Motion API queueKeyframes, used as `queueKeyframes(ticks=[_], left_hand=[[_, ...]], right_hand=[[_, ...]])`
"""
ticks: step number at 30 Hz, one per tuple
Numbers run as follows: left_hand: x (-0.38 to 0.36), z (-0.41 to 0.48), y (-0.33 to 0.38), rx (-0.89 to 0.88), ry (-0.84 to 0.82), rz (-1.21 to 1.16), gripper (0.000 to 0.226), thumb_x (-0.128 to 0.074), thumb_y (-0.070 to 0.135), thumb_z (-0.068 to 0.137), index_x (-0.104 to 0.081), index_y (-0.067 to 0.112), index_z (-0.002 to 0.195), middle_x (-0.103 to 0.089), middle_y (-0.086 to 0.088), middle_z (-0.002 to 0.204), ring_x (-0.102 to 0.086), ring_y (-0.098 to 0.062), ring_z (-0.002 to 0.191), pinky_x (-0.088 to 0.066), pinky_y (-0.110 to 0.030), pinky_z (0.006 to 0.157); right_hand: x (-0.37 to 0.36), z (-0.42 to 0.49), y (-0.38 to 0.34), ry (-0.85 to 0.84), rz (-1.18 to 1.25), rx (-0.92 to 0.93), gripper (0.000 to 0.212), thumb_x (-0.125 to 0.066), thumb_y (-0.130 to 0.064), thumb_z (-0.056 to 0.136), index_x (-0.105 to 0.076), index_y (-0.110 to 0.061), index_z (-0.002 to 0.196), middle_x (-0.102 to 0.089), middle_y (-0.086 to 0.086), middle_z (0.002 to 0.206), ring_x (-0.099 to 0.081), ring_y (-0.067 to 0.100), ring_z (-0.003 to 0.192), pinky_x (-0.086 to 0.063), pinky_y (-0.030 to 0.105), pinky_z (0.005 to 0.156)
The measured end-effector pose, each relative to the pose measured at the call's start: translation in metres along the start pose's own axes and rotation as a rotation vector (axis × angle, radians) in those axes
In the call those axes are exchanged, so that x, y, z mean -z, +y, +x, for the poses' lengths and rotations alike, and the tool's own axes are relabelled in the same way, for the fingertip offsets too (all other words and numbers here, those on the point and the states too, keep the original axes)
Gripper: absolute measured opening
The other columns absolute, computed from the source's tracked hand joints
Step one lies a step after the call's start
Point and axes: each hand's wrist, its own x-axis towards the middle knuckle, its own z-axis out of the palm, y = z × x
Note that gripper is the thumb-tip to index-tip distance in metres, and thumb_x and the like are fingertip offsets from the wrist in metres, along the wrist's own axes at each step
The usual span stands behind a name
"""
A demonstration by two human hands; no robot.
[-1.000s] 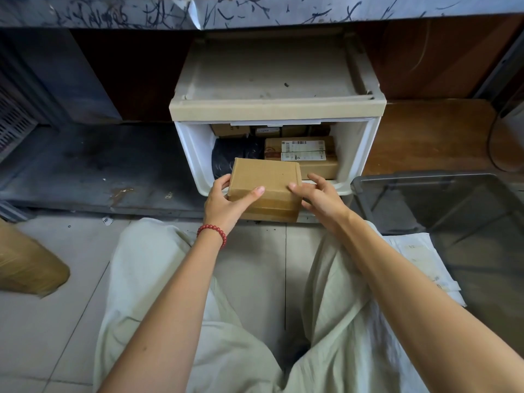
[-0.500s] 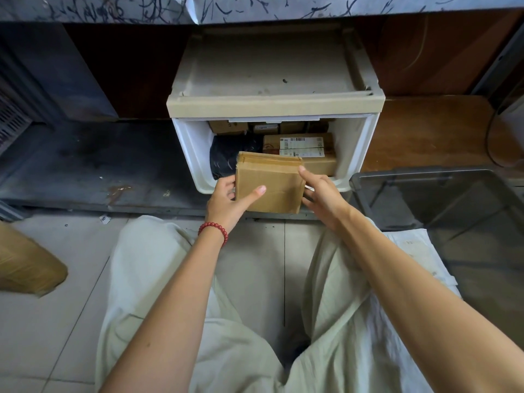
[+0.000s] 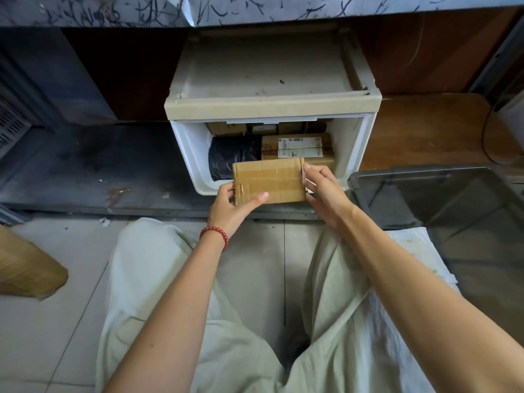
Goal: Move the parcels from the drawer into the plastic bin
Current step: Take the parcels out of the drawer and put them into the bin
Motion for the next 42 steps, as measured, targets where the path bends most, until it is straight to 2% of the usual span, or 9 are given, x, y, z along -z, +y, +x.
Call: queueKeyframes(ticks=[3, 8, 12, 20, 25, 29, 33, 37, 42], left_hand=[[-0.003, -0.001, 0.002, -0.006, 0.016, -0.03, 0.074, -0.078, 0.061, 0.058, -0.047, 0.026, 0.116, -0.056, 0.015, 0.117, -0.056, 0.006, 0.102, -0.04, -0.01, 0.073], [-0.01, 0.002, 0.017, -0.075, 0.049, -0.018, 0.075, -0.072, 0.062, 0.065, -0.045, 0.03, 0.127, -0.052, 0.014, 0.12, -0.053, 0.018, 0.089, -0.04, 0.001, 0.066], [-0.02, 0.01, 0.037, -0.107, -0.005, -0.028, 0.062, -0.061, 0.066, 0.075, -0.048, 0.038, 0.129, -0.057, 0.01, 0.122, -0.054, -0.011, 0.114, -0.048, -0.039, 0.099], [-0.102, 0.006, 0.084, -0.173, -0.126, -0.065, 0.049, -0.067, 0.065, 0.07, -0.044, 0.03, 0.096, -0.056, 0.005, 0.114, -0.059, -0.017, 0.108, -0.051, -0.048, 0.092], [-0.176, -0.01, 0.101, -0.206, -0.312, 0.023, 0.076, -0.08, 0.051, 0.065, -0.034, 0.018, 0.116, -0.05, 0.0, 0.125, -0.053, -0.016, 0.114, -0.049, -0.045, 0.096], [-0.229, -0.024, 0.106, -0.312, -0.528, 0.203, 0.104, -0.084, 0.045, 0.064, -0.019, 0.025, 0.143, -0.041, 0.003, 0.14, -0.04, -0.006, 0.122, -0.032, -0.023, 0.102], [-0.276, -0.038, 0.1, -0.424, -0.669, 0.421, 0.119, -0.085, 0.05, 0.058, -0.012, 0.029, 0.15, -0.02, -0.002, 0.153, -0.028, -0.017, 0.138, -0.025, -0.036, 0.11], [-0.313, -0.049, 0.085, -0.57, -0.778, 0.799, 0.102, -0.068, 0.071, 0.065, -0.022, 0.032, 0.147, -0.035, 0.001, 0.149, -0.04, -0.023, 0.131, -0.036, -0.05, 0.106], [-0.325, -0.053, 0.049, -0.866, -0.641, 1.062, 0.073, -0.051, 0.072, 0.078, -0.038, 0.033, 0.139, -0.055, 0.004, 0.132, -0.048, -0.023, 0.123, -0.036, -0.04, 0.096]], right_hand=[[0.001, 0.0, -0.002, 0.022, 0.038, 0.0, 0.027, -0.061, -0.039, 0.093, -0.045, -0.021, 0.082, -0.054, 0.004, 0.113, -0.059, 0.012, 0.108, -0.048, 0.028, 0.085], [0.004, -0.003, -0.007, 0.086, 0.062, 0.07, 0.043, -0.068, -0.025, 0.09, -0.048, -0.019, 0.128, -0.06, -0.003, 0.122, -0.059, 0.009, 0.108, -0.044, 0.032, 0.1], [0.023, -0.012, -0.028, 0.044, 0.041, 0.11, 0.044, -0.062, -0.008, 0.09, -0.055, -0.021, 0.132, -0.065, -0.001, 0.124, -0.058, 0.014, 0.117, -0.043, 0.033, 0.104], [0.109, -0.055, -0.066, 0.117, 0.162, 0.197, 0.027, -0.063, -0.023, 0.092, -0.06, -0.029, 0.118, -0.073, -0.003, 0.108, -0.07, 0.009, 0.086, -0.057, 0.03, 0.064], [0.175, -0.09, -0.069, 0.325, 0.057, 0.137, 0.049, -0.077, -0.027, 0.08, -0.048, -0.034, 0.119, -0.074, -0.013, 0.088, -0.069, 0.005, 0.071, -0.051, 0.027, 0.053], [0.231, -0.122, -0.049, 0.504, 0.177, 0.057, 0.074, -0.082, -0.024, 0.073, -0.042, -0.039, 0.133, -0.073, -0.006, 0.103, -0.071, 0.012, 0.082, -0.056, 0.03, 0.066], [0.271, -0.148, -0.023, 0.59, 0.298, -0.007, 0.088, -0.081, -0.014, 0.072, -0.032, -0.029, 0.144, -0.067, 0.008, 0.118, -0.069, 0.024, 0.101, -0.053, 0.042, 0.093], [0.302, -0.166, 0.007, 0.643, 0.324, -0.074, 0.089, -0.081, -0.018, 0.069, -0.034, -0.024, 0.144, -0.06, 0.011, 0.128, -0.068, 0.022, 0.097, -0.055, 0.038, 0.084], [0.336, -0.177, 0.055, 0.641, 0.151, -0.276, 0.069, -0.074, -0.026, 0.08, -0.043, -0.024, 0.142, -0.066, 0.006, 0.12, -0.067, 0.016, 0.091, -0.052, 0.03, 0.074]])
